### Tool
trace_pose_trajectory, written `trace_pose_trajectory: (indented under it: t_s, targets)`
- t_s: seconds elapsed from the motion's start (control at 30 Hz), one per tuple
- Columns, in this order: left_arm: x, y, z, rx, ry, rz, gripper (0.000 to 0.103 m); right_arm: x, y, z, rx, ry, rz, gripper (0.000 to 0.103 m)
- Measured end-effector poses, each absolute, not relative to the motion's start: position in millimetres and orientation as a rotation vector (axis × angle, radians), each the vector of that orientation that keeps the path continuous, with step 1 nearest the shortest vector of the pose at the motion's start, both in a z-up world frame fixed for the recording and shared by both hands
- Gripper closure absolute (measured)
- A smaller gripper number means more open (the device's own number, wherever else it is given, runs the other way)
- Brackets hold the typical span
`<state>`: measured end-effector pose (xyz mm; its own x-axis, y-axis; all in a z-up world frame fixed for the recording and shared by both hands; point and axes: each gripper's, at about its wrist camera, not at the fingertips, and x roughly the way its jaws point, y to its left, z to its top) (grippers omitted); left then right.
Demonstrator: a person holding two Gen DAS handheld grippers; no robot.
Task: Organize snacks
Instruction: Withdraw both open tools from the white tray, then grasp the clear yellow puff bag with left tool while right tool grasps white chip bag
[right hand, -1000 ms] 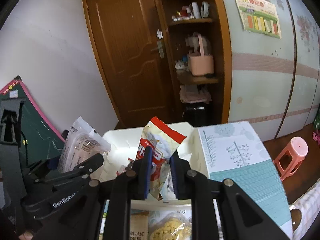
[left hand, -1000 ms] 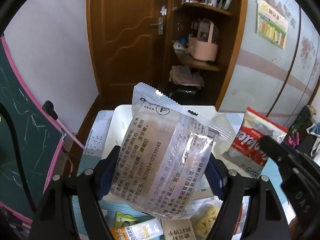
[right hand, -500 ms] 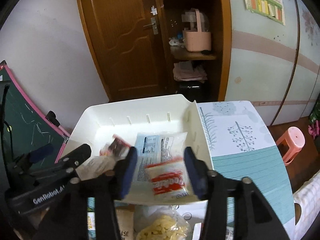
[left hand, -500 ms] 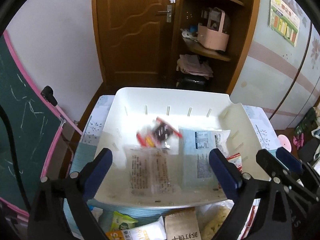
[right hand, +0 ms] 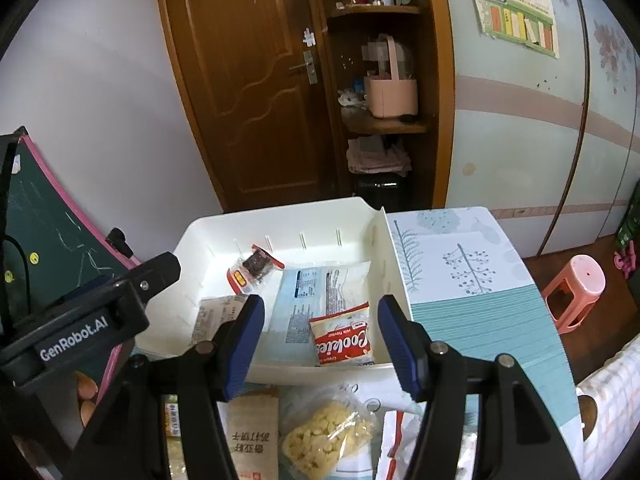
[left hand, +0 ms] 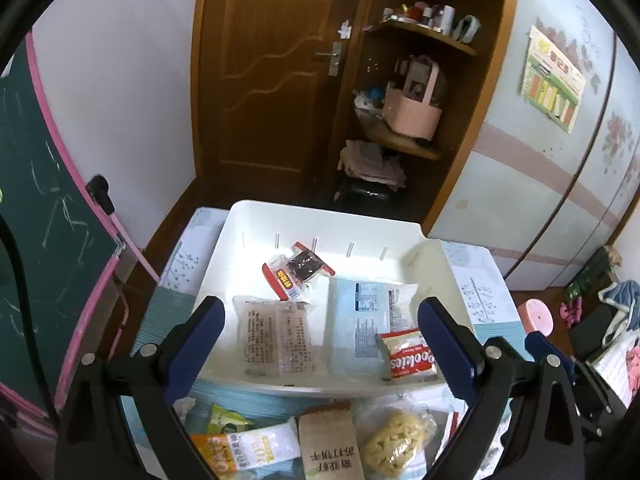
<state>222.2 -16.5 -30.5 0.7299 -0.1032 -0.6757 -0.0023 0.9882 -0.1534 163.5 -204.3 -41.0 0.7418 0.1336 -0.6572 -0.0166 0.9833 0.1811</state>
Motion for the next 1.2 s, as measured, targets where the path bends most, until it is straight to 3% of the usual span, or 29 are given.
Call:
trace_pose_trajectory:
  t_s: [0.2,0.57,0.8,1.0,1.2]
  targets:
    - [198.1,-17.1,2.2,-0.129,0.785,-0.105,0.006,137.8,-205.9,-10.8,0.157,0.686,0.071,0.043]
    - [139.6,-25.6,67.7,-0.110,0.685,-0.145,0.005,85.1,-216.2,45.9,0.113,0.603,0.072,0.043]
    - [104.3,-53.7,103.9,-0.018,0.595,-0.172,0.005,50.3,-237.2,83.0,0.076,0.529,0.077,0.031]
    - [92.2,-82.4,94.3,0.045,0.603,-0.203,0.001,35.0,-257.9,81.6,0.020,0.542,0.060,0.029]
    - [106.0,-108.8,40.3,0.061,0.749,-0.265,0.001,37.1,-275.4,39.5,-0.026,0.637,0.028,0.029]
